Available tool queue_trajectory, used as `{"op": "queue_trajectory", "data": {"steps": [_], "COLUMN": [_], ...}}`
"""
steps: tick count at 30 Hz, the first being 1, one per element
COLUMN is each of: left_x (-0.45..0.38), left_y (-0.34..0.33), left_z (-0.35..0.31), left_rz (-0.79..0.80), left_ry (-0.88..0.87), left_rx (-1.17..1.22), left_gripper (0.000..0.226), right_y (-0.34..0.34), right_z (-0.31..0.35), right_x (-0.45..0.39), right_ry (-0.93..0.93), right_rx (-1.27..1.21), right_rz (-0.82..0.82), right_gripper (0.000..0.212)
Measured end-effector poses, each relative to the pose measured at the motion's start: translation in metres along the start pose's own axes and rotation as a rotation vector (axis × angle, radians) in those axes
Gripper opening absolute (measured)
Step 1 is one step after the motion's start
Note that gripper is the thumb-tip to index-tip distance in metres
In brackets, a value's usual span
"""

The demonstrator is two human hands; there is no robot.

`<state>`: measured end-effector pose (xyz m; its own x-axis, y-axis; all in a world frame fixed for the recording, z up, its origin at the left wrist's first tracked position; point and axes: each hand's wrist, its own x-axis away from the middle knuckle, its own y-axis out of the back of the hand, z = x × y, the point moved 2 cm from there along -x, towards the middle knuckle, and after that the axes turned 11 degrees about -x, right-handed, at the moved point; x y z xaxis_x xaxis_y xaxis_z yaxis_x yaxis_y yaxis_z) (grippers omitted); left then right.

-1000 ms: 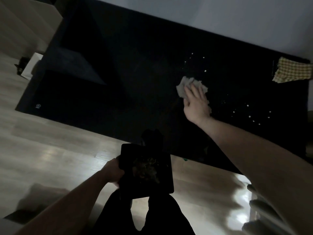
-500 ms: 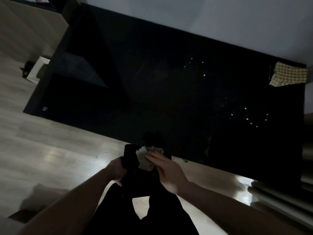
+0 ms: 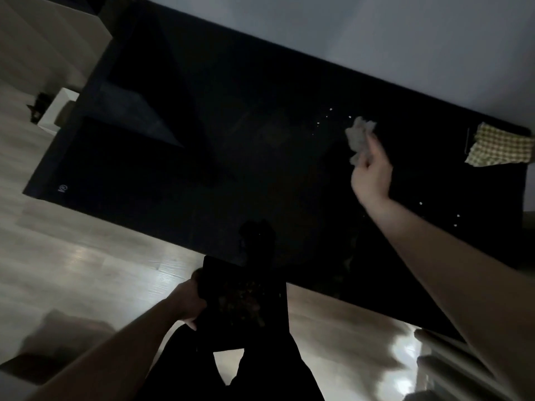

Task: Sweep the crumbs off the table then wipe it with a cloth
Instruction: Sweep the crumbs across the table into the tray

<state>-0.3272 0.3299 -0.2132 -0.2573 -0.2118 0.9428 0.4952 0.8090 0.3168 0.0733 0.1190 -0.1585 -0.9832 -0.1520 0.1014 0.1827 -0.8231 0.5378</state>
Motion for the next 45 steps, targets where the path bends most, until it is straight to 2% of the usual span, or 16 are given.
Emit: {"op": "queue_trajectory", "data": {"steps": [5, 10, 15, 19, 28, 32, 35, 39, 45], "left_x": [-0.013, -0.029, -0.038, -0.040, -0.030, -0.024, -0.021, -0.017, -0.015], "left_y": [-0.003, -0.002, -0.003, -0.001, 0.003, 0.002, 0.001, -0.002, -0.004], "left_z": [0.002, 0.013, 0.021, 0.019, 0.007, 0.007, 0.008, 0.009, 0.012], "left_rz": [-0.035, -0.037, -0.047, -0.043, -0.067, -0.070, -0.074, -0.075, -0.079], "left_ry": [-0.016, -0.018, -0.028, -0.057, -0.071, -0.068, -0.060, -0.065, -0.047], "left_rx": [-0.109, -0.140, -0.142, -0.152, -0.185, -0.177, -0.182, -0.201, -0.179], "left_gripper": [0.034, 0.030, 0.026, 0.026, 0.034, 0.028, 0.019, 0.032, 0.031], "right_y": [-0.016, -0.046, -0.072, -0.091, -0.112, -0.114, -0.113, -0.109, -0.098], "right_z": [-0.016, -0.006, 0.001, -0.002, 0.003, 0.002, -0.005, -0.013, -0.026], "right_x": [-0.058, -0.103, -0.130, -0.119, 0.010, 0.084, 0.142, 0.213, 0.264], "right_ry": [-0.176, -0.215, -0.063, 0.165, 0.422, 0.480, 0.484, 0.448, 0.411], "right_rx": [0.249, 0.402, 0.451, 0.412, 0.305, 0.259, 0.217, 0.121, 0.055], "right_rz": [-0.016, 0.039, 0.186, 0.350, 0.529, 0.638, 0.743, 0.814, 0.988], "right_gripper": [0.069, 0.073, 0.073, 0.058, 0.059, 0.060, 0.057, 0.057, 0.050]}}
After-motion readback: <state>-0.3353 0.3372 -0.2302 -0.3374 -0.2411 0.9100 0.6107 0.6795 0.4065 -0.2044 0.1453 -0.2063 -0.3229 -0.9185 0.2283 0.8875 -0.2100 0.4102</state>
